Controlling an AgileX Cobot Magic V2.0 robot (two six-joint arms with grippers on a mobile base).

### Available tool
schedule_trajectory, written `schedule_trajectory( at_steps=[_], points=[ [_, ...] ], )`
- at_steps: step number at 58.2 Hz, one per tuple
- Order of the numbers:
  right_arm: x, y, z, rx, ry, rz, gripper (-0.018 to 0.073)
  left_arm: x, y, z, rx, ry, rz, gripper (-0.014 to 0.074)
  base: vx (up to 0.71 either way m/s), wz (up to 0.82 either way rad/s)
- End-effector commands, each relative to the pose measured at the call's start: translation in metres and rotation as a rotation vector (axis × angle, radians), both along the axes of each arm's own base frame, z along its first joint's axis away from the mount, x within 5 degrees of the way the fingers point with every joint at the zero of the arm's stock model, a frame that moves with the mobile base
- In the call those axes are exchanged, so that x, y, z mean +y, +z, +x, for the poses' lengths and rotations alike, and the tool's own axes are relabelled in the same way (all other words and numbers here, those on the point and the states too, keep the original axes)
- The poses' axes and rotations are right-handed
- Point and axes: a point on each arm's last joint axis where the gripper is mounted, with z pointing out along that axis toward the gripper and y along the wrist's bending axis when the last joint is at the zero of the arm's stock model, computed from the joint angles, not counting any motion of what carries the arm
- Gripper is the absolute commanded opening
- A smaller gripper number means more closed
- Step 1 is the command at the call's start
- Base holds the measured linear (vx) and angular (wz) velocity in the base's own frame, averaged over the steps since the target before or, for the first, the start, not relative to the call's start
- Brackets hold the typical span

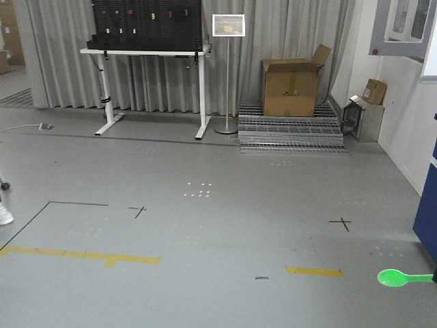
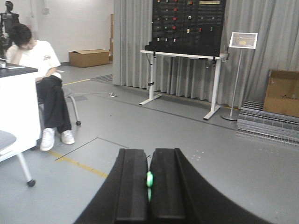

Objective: Sort red and green spoons into left cabinet
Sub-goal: 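Drive the base across the room to the white cabinet holding both spoons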

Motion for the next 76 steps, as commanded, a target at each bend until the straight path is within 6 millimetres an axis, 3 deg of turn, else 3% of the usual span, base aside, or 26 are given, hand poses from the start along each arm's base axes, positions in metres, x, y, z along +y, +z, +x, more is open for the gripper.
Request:
schedule_trajectory(
  at_steps=[1,76],
  points=[
    [-0.0035,0.0097,0.0011,-0.034,-0.041,-0.014,-0.0004,0.0018,0.0131,0.0002,-0.079,0.02,-0.033,0.0,0.75,-0.13],
    [-0.0033,0.0094,0.0016,-0.031,-0.038,-0.015,-0.0004,0.0017,0.013,0.0003,-0.079,0.02,-0.032,0.0,0.73,-0.05]
  ],
)
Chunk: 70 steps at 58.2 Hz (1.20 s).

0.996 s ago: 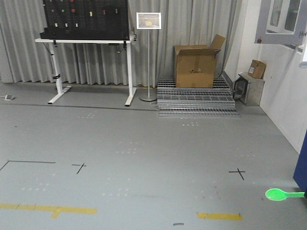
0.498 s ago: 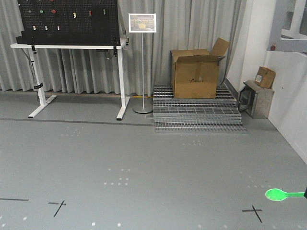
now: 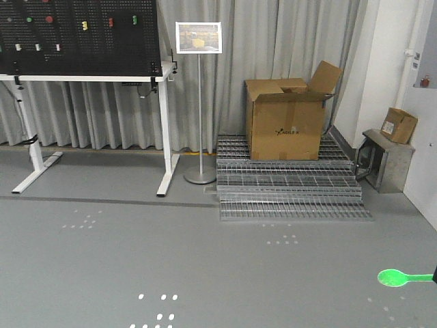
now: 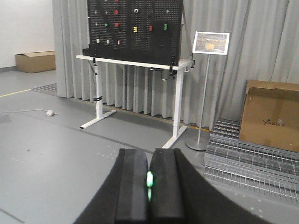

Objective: Sort red and green spoons into left cabinet
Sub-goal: 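Drive the base across the room to the white cabinet holding both spoons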

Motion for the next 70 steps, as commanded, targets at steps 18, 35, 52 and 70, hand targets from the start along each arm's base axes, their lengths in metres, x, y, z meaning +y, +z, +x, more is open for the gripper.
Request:
schedule_trajectory(
  at_steps=[18,35,52,70],
  points=[
    [-0.0034,0.0094,0.0017,-0.031,-0.039,-0.015,-0.0004,0.002,0.0136,0.0003,-0.085,0.022,-0.035,0.0,0.72,-0.12],
    [-0.0034,0.0094,0.0017,-0.031,-0.039,-0.015,-0.0004,0.002,0.0136,0.0003,-0.085,0.022,-0.035,0.0,0.69,-0.09],
    [-0.0034,0.0094,0.0017,-0.031,-0.039,-0.015,-0.0004,0.002,0.0136,0.0003,-0.085,0.022,-0.035,0.0,0.67,-0.1],
    [-0.0035,0.0094,0.0017,-0.031,-0.04,-0.015,-0.0004,0.002,0.0136,0.0003,-0.085,0.022,-0.035,0.0,0.6,-0.39]
  ],
)
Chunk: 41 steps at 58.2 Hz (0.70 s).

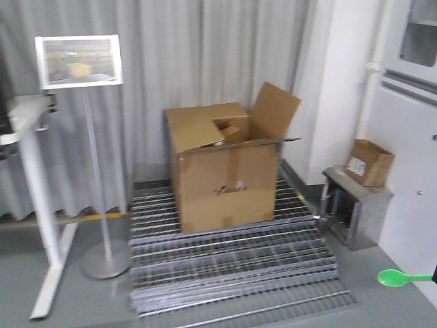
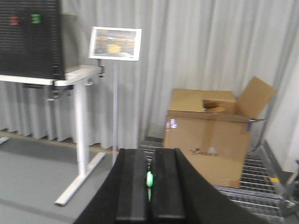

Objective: Sort red and green spoons into left cabinet
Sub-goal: 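Drive the base across the room to the white cabinet holding both spoons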

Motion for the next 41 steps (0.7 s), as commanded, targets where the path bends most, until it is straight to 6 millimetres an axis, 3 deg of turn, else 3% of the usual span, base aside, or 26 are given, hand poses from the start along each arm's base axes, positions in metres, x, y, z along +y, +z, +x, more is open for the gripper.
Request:
schedule_trajectory(
  at_steps=[1,41],
  points=[
    [-0.0035,0.0095,0.0015,-0.032,-0.04,-0.015,-0.0004,0.002,0.0136,0.0003,-0.085,0.022,-0.035,0.0,0.56,-0.56],
    [-0.0034,0.0095,0.0015,-0.032,-0.04,-0.015,-0.0004,0.002,0.0137,0.0003,-0.086,0.022,-0.036,0.0,0.49,-0.56]
  ],
)
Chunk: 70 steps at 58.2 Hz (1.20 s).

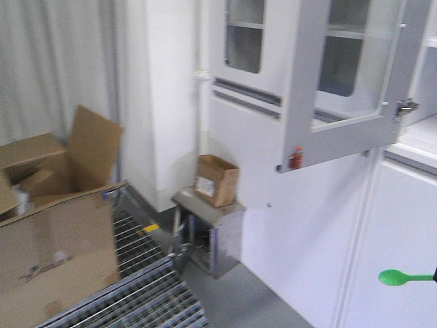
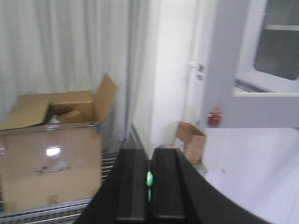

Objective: Sort red and green spoons into left cabinet
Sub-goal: 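Drive the base across the room to the white cabinet holding both spoons, then approach the open cabinet shelf with the blue tray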

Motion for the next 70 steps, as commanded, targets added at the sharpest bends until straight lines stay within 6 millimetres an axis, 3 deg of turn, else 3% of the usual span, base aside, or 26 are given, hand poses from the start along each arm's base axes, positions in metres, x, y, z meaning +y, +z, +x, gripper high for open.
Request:
schedule_trajectory(
  at_steps=[1,45,70],
  points=[
    [-0.0031,0.0094,0.0014,-0.031,-0.037,-0.015,-0.0004,0.002,0.0137,0.0003,-0.086,0.022,-0.036,0.0,0.4,-0.61],
    [-0.003,0.0094,0.0013,-0.031,-0.035,-0.015,-0.0004,0.002,0.0137,0.0003,-0.086,0.022,-0.036,0.0,0.27,-0.75],
    [-0.003,0.0094,0.0013,-0.031,-0.035,-0.015,-0.0004,0.002,0.0137,0.0003,-0.086,0.022,-0.036,0.0,0.23,-0.32]
  ],
)
